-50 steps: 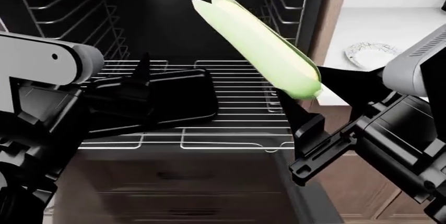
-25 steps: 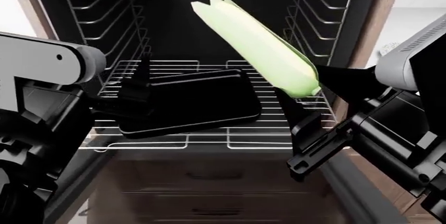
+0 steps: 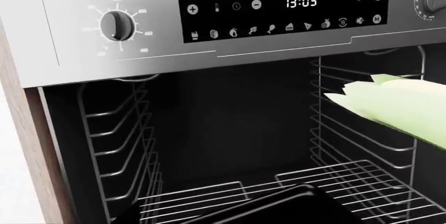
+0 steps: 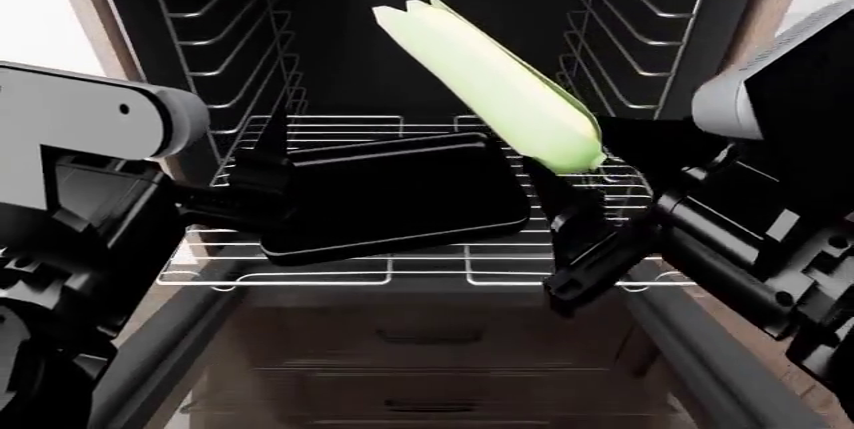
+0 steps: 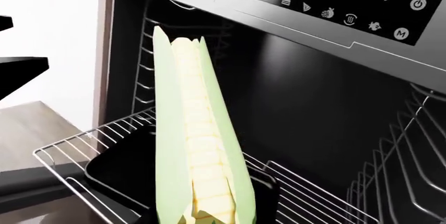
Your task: Place the corn on the rack of the oven.
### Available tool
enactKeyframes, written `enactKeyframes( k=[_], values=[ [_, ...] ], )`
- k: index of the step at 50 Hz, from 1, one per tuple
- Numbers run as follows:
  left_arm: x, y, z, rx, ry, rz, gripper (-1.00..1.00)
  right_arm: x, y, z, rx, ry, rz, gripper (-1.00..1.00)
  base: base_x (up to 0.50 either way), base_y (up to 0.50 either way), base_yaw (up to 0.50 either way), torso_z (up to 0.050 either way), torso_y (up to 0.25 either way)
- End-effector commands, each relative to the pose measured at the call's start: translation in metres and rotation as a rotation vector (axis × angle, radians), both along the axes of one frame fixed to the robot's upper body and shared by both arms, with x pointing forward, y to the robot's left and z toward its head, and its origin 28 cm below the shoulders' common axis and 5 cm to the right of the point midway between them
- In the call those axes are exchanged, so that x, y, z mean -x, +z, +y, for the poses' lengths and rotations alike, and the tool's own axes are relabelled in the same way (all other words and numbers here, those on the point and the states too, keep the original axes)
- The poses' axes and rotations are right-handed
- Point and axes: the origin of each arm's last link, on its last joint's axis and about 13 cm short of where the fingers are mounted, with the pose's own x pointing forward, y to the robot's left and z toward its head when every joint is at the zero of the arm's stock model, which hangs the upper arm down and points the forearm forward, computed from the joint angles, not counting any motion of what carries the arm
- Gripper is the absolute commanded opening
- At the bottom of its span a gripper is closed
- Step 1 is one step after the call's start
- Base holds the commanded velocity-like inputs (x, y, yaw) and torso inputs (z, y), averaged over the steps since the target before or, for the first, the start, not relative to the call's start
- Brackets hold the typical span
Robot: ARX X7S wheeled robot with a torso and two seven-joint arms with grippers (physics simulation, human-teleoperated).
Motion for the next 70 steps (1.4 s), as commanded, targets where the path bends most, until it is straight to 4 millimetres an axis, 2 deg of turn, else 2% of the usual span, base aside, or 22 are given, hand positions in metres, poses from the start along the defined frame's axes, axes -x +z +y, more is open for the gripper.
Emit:
enactKeyframes(
  k=[1,10,20,27,39,46,50,63,70],
  values=[
    [-0.005,-0.002,0.001,0.0,0.005,0.007,1.0,-0.034,0.033,-0.001,0.021,-0.021,0.054,-1.0,0.0,0.0,0.0,0.0,0.0],
    [-0.007,-0.004,0.005,-0.001,0.014,0.015,1.0,-0.061,0.062,0.0,0.1,-0.111,0.159,-1.0,0.0,0.0,0.0,0.0,0.001],
    [-0.01,-0.006,0.007,0.003,0.028,0.023,1.0,-0.091,0.054,0.005,0.188,-0.132,0.279,-1.0,0.0,0.0,0.0,0.0,0.0],
    [-0.013,-0.007,0.006,-0.002,0.029,0.028,1.0,-0.117,0.066,0.009,0.208,-0.147,0.291,-1.0,0.0,0.0,0.0,0.0,0.0],
    [-0.019,-0.01,0.008,-0.009,0.041,0.044,1.0,-0.156,0.043,0.013,0.216,-0.147,0.355,-1.0,0.0,0.0,0.0,0.0,0.0],
    [-0.014,-0.01,0.004,-0.022,0.028,0.043,1.0,-0.181,0.035,0.017,0.197,-0.133,0.385,-1.0,0.0,0.0,0.0,0.0,0.001],
    [-0.015,-0.011,0.003,-0.026,0.031,0.045,1.0,-0.196,0.024,0.02,0.208,-0.125,0.414,-1.0,0.0,0.0,0.0,0.003,0.0],
    [-0.023,-0.014,0.006,-0.022,0.053,0.054,1.0,-0.222,0.003,0.029,0.203,-0.081,0.448,-1.0,0.0,0.0,0.0,0.0,0.0],
    [-0.025,-0.014,0.008,-0.02,0.06,0.055,1.0,-0.234,-0.001,0.036,0.213,-0.077,0.434,-1.0,0.0,0.0,0.0,0.0,0.0]
  ],
)
